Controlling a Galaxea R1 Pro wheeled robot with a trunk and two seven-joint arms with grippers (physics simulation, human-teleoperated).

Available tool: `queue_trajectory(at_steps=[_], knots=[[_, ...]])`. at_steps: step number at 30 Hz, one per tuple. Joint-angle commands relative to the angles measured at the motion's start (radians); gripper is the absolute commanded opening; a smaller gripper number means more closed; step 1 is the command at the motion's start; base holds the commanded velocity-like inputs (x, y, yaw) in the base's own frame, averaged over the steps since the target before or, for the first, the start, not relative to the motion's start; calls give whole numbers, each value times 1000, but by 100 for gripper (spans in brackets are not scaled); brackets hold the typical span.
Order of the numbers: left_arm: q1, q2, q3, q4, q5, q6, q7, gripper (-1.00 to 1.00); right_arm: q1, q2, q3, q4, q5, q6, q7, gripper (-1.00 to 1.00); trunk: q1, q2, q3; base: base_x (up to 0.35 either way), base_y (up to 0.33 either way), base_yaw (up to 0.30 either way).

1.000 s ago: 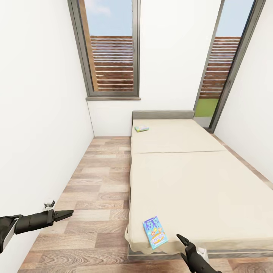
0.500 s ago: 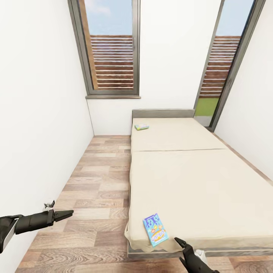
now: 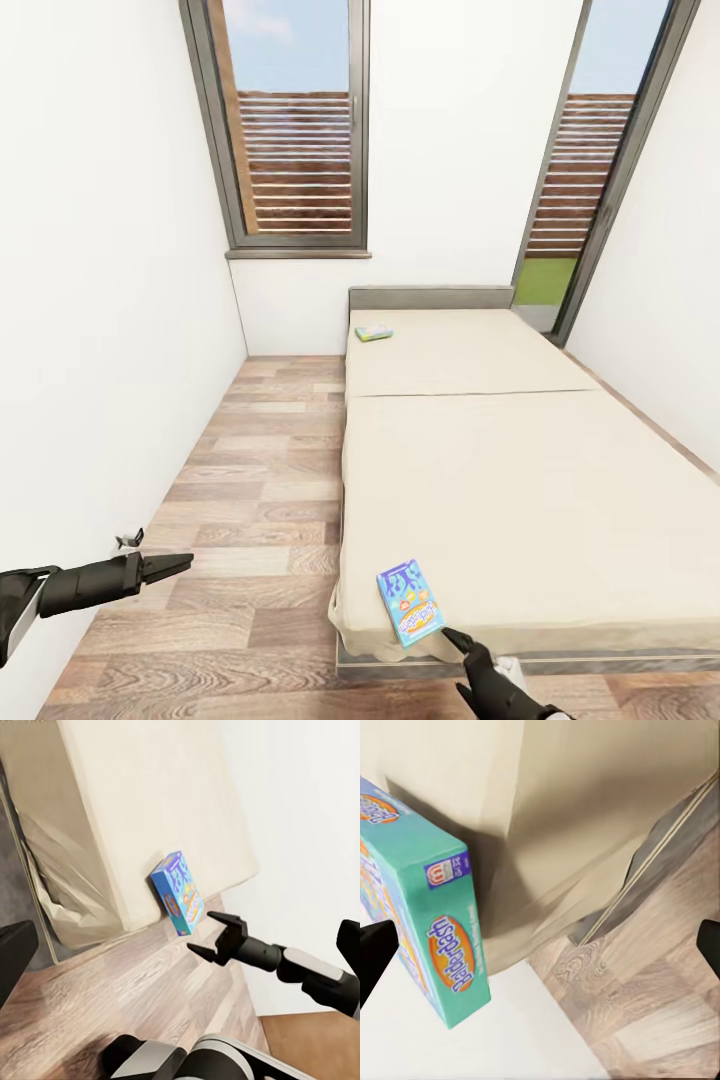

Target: Put all the toys in the child's room - the three board games (two on the bed and one on the table), the two jigsaw puzzles on the table, and the tennis ball on the table - inside the toy box on the table in the child's room.

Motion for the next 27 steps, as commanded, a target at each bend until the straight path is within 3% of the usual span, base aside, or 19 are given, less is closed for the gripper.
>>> queue_trajectory(at_steps=[1, 7, 17, 27], knots=[[0, 0, 1, 0, -1, 11, -4, 100, -4, 2, 0, -1, -1, 9, 2, 100, 0, 0, -1, 0, 0, 0], [0, 0, 0, 0, 0, 11, -5, 100, -14, 6, 56, -1, -1, 8, 10, 100, 0, 0, -1, 0, 0, 0], [0, -1, 0, 0, 1, 11, -6, 100, -19, 17, 79, -4, 0, 4, 12, 100, 0, 0, -1, 0, 0, 0], [0, -1, 0, 0, 1, 11, -6, 100, -37, 31, 157, -10, 1, 2, 13, 100, 0, 0, -1, 0, 0, 0]])
